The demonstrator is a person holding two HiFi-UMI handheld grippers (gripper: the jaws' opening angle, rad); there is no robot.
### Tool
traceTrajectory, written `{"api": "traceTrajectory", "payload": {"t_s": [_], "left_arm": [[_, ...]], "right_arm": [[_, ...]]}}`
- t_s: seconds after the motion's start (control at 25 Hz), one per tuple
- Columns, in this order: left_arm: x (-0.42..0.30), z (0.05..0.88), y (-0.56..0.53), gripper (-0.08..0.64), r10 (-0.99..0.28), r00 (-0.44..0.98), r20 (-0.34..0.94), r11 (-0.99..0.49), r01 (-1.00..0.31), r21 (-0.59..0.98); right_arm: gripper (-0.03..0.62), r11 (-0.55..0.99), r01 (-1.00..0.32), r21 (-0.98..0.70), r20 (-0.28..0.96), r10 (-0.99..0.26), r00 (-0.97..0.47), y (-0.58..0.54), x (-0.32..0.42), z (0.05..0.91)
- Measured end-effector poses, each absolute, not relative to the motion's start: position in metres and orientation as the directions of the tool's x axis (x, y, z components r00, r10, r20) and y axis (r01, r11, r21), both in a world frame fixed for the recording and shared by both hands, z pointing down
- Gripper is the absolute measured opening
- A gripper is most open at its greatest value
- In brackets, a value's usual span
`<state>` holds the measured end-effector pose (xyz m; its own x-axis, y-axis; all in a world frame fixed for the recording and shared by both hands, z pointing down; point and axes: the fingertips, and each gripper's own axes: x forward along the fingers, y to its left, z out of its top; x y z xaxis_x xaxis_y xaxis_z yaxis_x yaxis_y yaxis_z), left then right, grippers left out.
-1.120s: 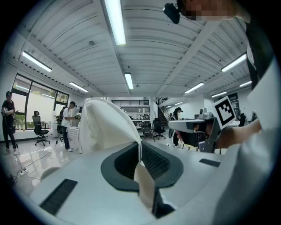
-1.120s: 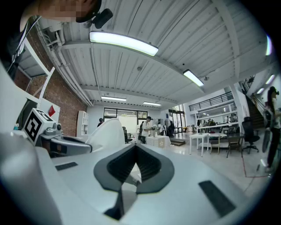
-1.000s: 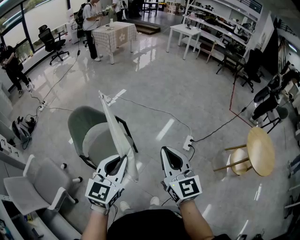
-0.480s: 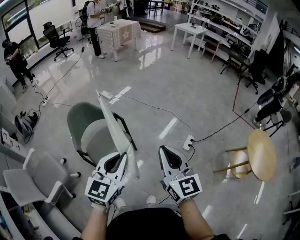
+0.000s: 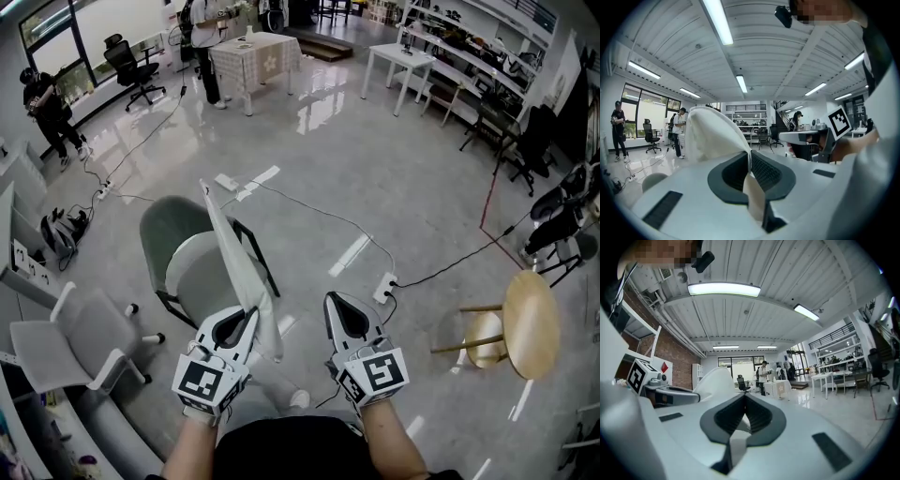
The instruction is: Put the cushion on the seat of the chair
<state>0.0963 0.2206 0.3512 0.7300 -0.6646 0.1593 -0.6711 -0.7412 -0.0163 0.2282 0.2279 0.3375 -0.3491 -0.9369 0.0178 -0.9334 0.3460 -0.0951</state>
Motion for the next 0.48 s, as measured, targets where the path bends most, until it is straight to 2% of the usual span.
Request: {"api": "traceTrajectory", "payload": {"t_s": [0.48], "left_arm": [[0.087, 0.373, 0.140, 0.029, -0.652, 0.740, 0.167, -0.747, -0.664, 0.024]], "right_arm": [[0.008, 0.344, -0.936, -0.067, 0.068, -0.935, -0.348, 0.150, 0.218, 0.352]]}}
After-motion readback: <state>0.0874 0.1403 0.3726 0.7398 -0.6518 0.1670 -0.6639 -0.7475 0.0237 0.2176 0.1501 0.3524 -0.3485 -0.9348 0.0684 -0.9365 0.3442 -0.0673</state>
